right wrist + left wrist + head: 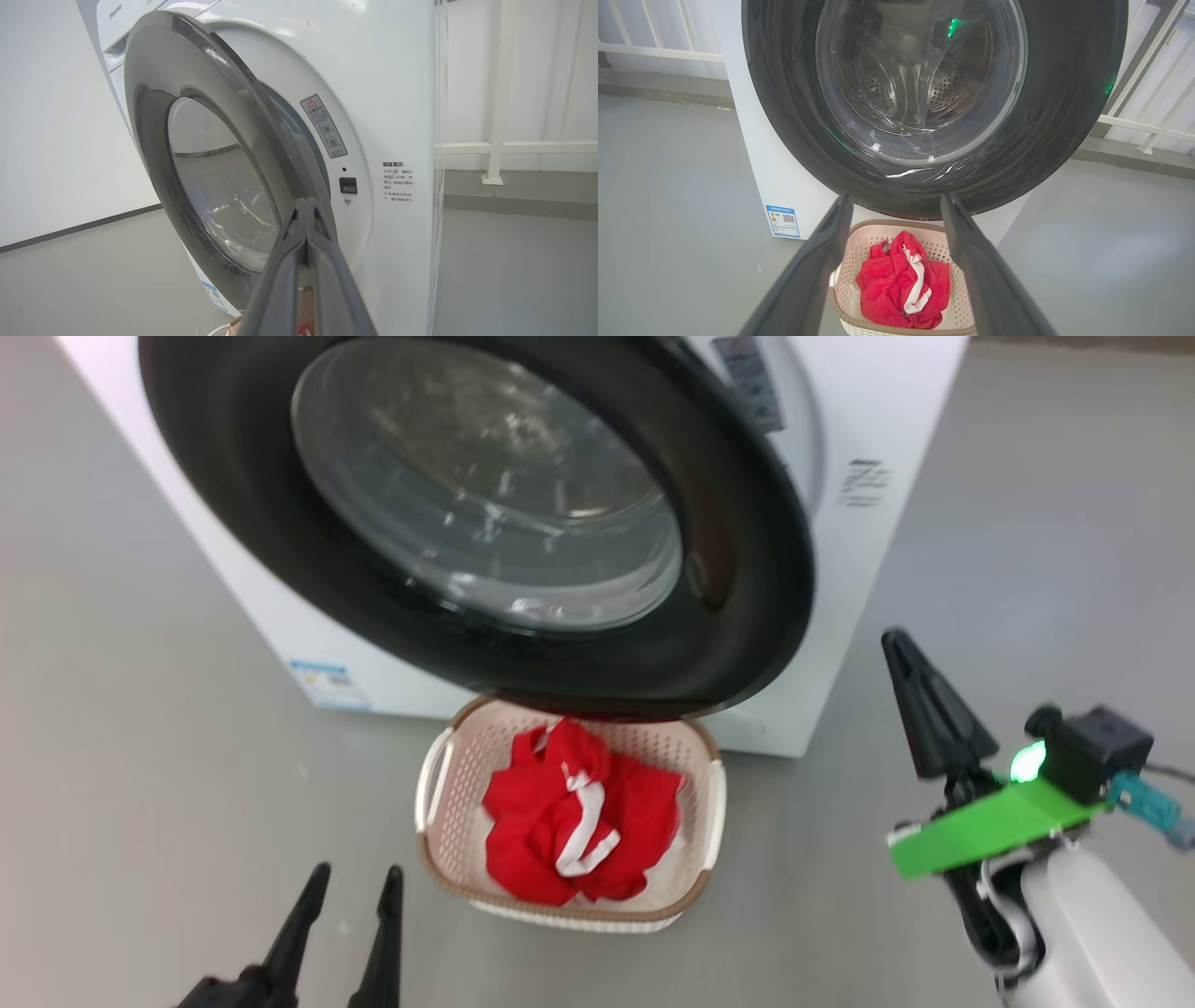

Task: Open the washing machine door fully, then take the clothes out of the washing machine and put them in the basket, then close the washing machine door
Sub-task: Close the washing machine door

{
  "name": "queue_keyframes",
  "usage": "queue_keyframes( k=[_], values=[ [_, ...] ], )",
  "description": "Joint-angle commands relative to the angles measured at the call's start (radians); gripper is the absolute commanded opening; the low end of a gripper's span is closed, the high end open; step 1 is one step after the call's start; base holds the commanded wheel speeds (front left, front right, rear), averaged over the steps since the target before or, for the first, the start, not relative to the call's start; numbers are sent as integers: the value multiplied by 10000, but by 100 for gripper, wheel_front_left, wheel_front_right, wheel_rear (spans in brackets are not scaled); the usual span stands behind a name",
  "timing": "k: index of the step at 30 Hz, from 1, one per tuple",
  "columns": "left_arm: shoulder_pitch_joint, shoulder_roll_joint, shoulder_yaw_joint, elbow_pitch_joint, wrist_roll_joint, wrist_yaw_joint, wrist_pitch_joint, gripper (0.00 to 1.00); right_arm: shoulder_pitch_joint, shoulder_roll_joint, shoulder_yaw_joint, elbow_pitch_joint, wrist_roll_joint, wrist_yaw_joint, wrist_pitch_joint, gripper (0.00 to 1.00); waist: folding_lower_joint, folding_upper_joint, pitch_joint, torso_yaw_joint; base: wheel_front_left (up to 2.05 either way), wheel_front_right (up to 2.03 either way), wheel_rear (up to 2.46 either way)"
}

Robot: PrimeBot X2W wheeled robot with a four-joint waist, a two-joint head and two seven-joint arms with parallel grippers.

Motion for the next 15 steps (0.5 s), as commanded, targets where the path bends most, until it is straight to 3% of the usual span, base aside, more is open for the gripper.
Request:
queue_keyframes(
  k=[1,15],
  values=[
    [-435,24,213,-265,-53,-56,-122,100,-468,-105,256,-131,128,48,-65,0,0,0,582,555,0,0,0],
    [-1192,23,-222,-361,-461,-51,-122,100,-2065,-522,802,841,422,48,-65,0,0,0,1530,1181,0,0,0]
  ],
)
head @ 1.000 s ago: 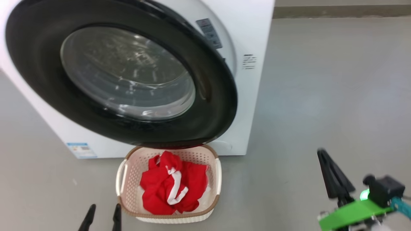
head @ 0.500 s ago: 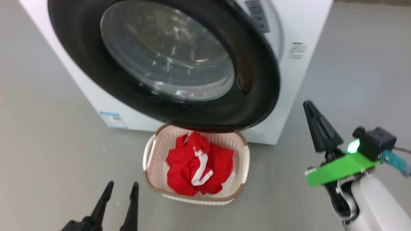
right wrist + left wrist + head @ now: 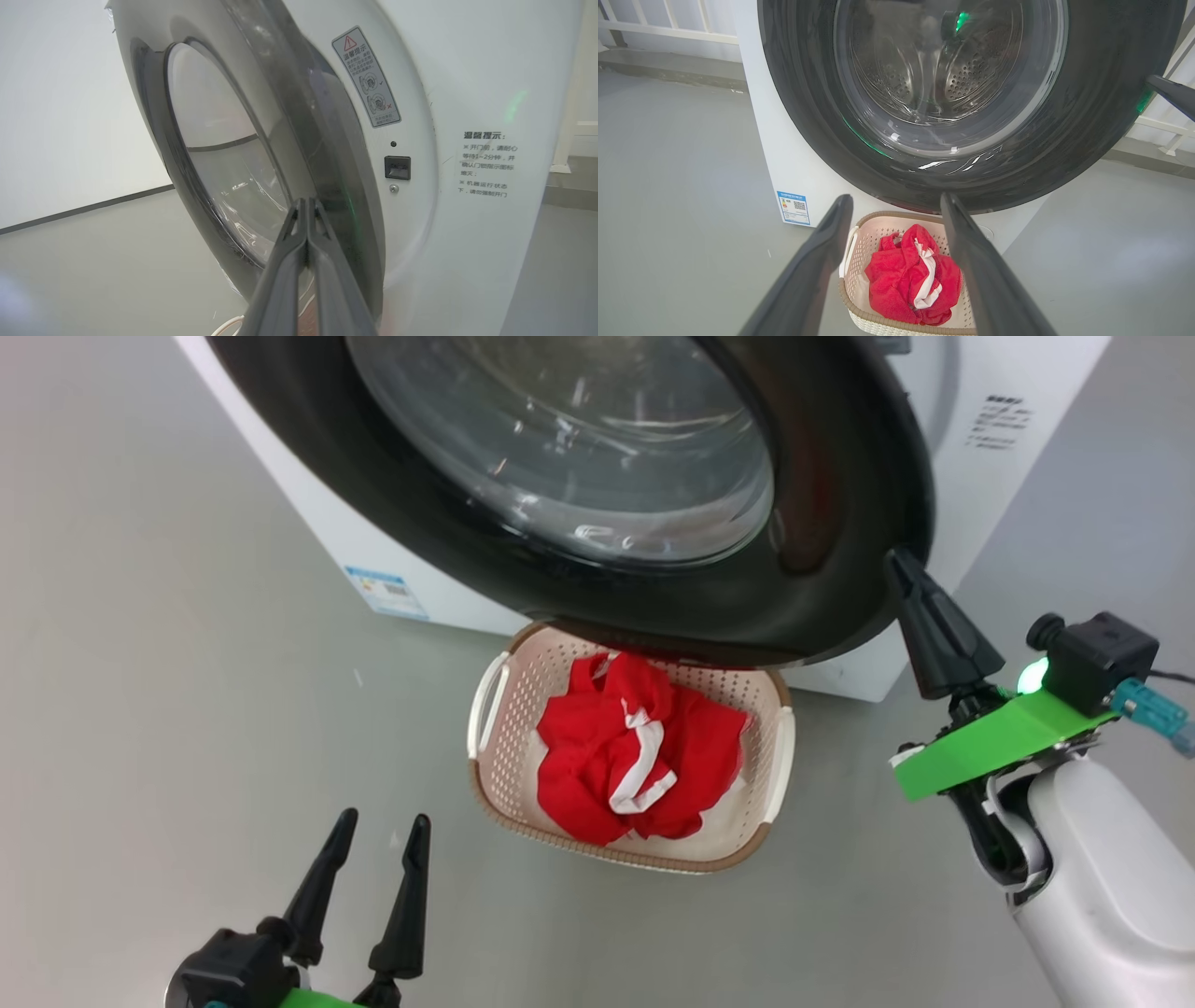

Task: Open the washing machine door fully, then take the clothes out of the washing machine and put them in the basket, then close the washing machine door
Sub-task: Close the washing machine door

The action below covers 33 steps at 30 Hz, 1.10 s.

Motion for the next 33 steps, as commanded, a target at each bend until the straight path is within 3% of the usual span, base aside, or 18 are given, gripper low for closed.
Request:
queue_keyframes(
  k=[1,18,33],
  values=[
    [-332,53,279,-311,-124,-44,-122,100,-277,-18,172,-193,143,48,-65,0,0,0,221,167,0,0,0],
    [-1106,53,-403,-506,-437,82,-122,100,-1831,-634,-387,88,236,48,-65,0,0,0,1339,587,0,0,0],
    [-1350,53,-637,-510,-447,126,-122,100,-2599,-494,-1209,69,70,48,-65,0,0,0,1740,761,0,0,0]
  ],
)
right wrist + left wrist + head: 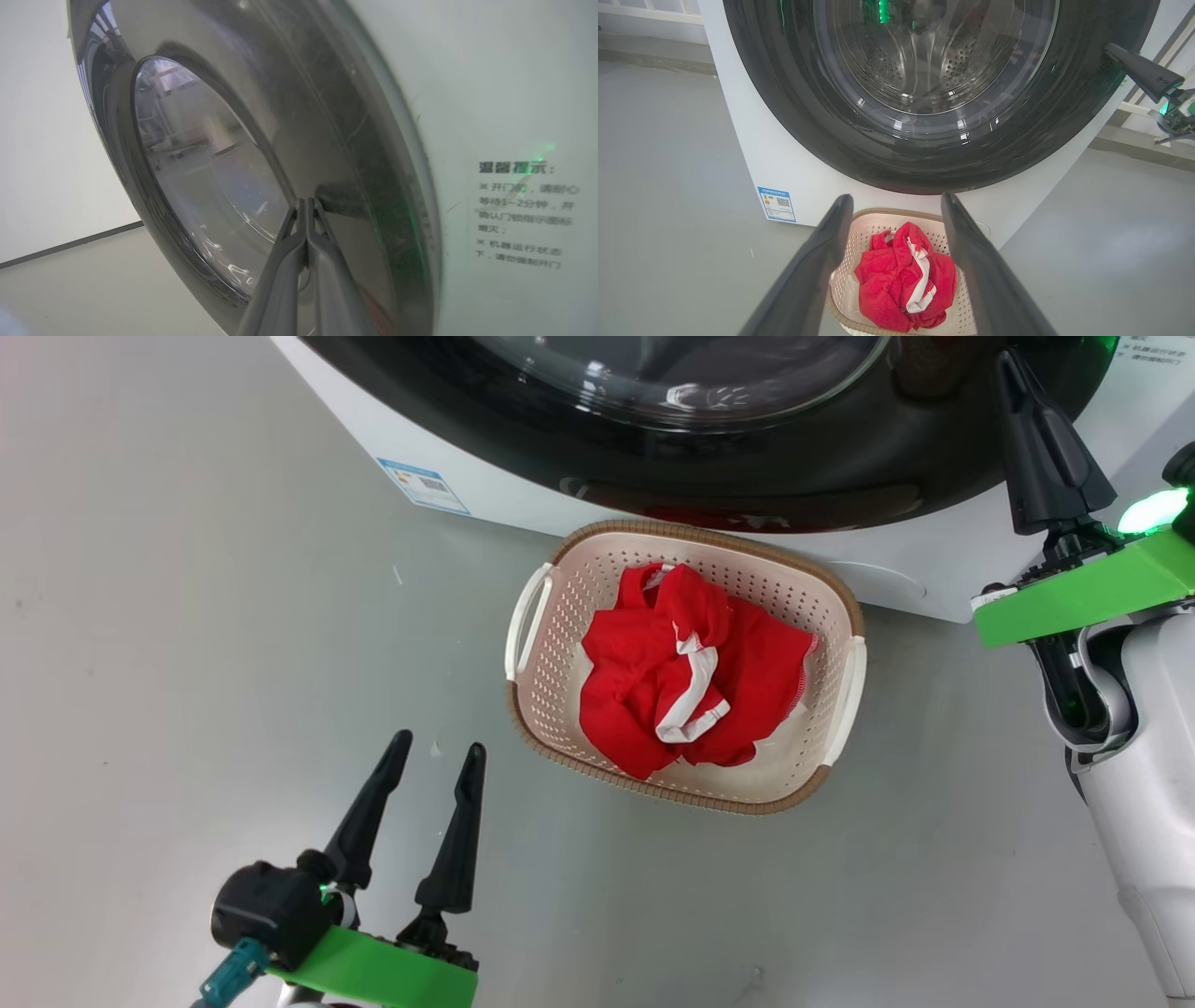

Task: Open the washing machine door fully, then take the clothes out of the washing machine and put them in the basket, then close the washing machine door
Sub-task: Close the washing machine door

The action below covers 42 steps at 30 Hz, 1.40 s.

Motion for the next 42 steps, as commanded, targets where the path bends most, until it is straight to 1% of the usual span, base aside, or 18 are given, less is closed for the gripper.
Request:
queue_keyframes(
  k=[1,5,9,11,12,13,14,15,26,42],
  values=[
    [-166,112,331,-245,-15,78,-122,100,-410,-84,-198,-233,-85,-115,-63,0,0,-1,-4,-42,0,0,0],
    [-134,112,387,-168,48,67,-122,100,-60,-56,263,-286,-49,-115,-63,0,0,-1,-165,-142,0,0,0],
    [-41,112,441,-75,114,44,-122,100,635,-51,562,-289,27,-115,-63,1,0,-1,-428,-303,0,0,0],
    [32,112,506,-36,157,30,-122,100,1037,-23,632,-310,40,-115,-63,27,0,-1,-576,-410,0,0,0],
    [71,112,543,-16,181,22,-122,100,1246,-2,644,-335,41,-115,-63,39,0,-1,-657,-467,0,0,0],
    [108,112,576,2,212,13,-122,100,1460,20,640,-368,39,-115,-63,47,0,-1,-738,-522,0,0,0],
    [144,112,608,25,251,3,-122,100,1685,42,622,-403,33,-115,-63,79,0,-1,-827,-574,0,0,0],
    [208,112,693,64,334,-15,-122,100,2135,82,553,-487,25,-115,-63,100,0,-1,-1001,-684,0,0,0],
    [533,112,1196,214,811,-81,-122,100,3982,185,359,-694,-84,-115,-63,100,0,-1,-1749,-1416,0,0,0],
    [957,112,1764,387,1074,-100,-122,100,5563,444,-430,-793,-405,-115,-63,100,0,-1,-2639,-2755,0,0,0]
  ],
)
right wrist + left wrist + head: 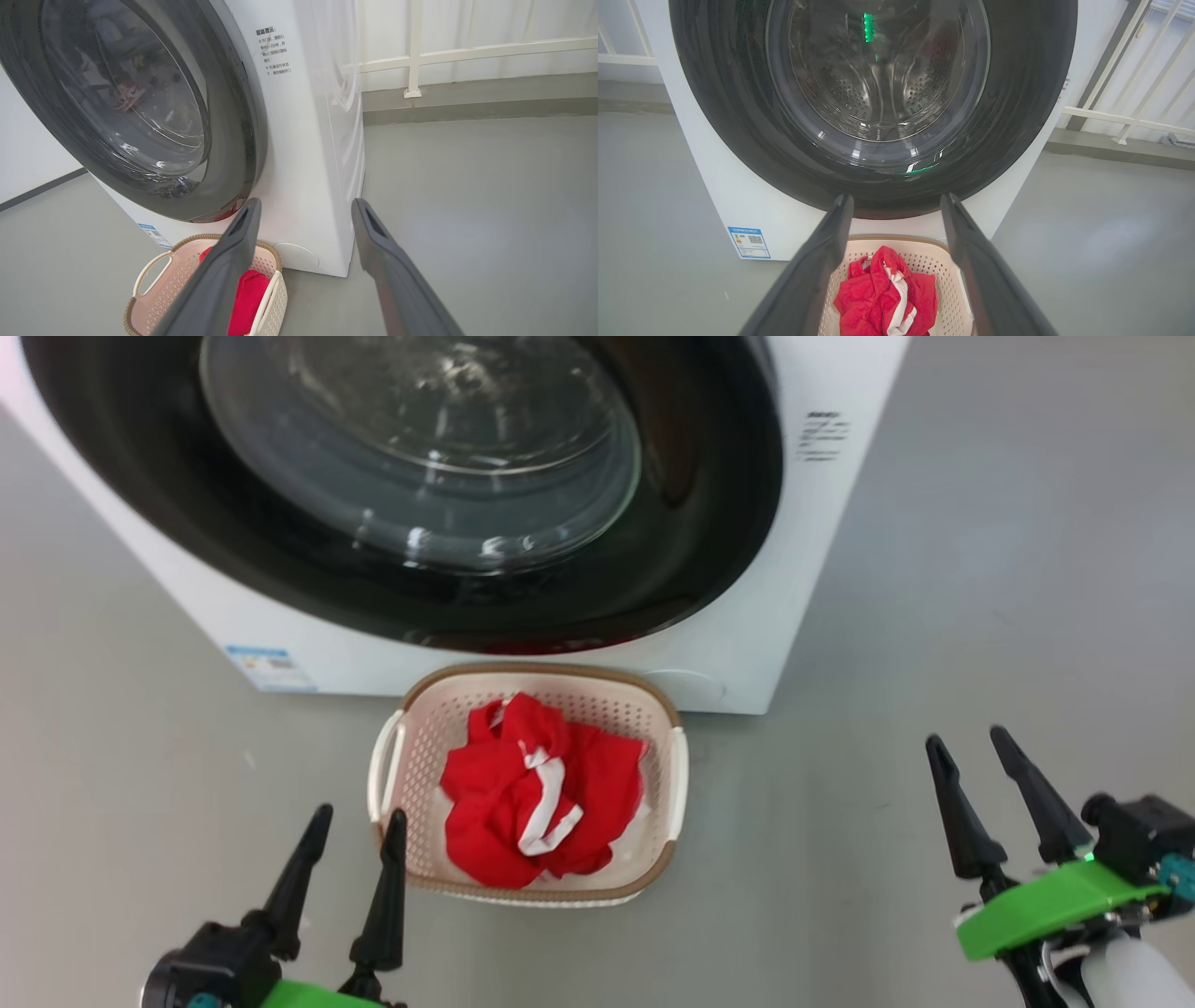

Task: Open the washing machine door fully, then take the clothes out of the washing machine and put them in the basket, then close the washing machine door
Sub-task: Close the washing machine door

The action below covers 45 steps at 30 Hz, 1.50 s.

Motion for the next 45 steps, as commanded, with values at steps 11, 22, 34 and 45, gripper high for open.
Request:
queue_keyframes(
  k=[11,22,34,45],
  values=[
    [442,120,768,-232,402,-57,-122,100,1036,18,-304,-431,-253,-38,-63,100,0,0,-690,-913,0,0,0],
    [838,294,1130,-217,513,-57,-122,100,1718,119,-570,-511,-346,-38,-63,100,0,0,-1162,-1364,0,0,0],
    [1575,373,1695,-246,610,-57,-122,100,2300,109,-781,-659,-435,-38,-63,100,0,0,-1790,-1843,0,0,0],
    [1984,368,1866,-306,555,-57,-122,100,2765,148,-865,-747,-504,-38,-63,100,0,0,-2153,-1990,0,0,0]
  ],
)
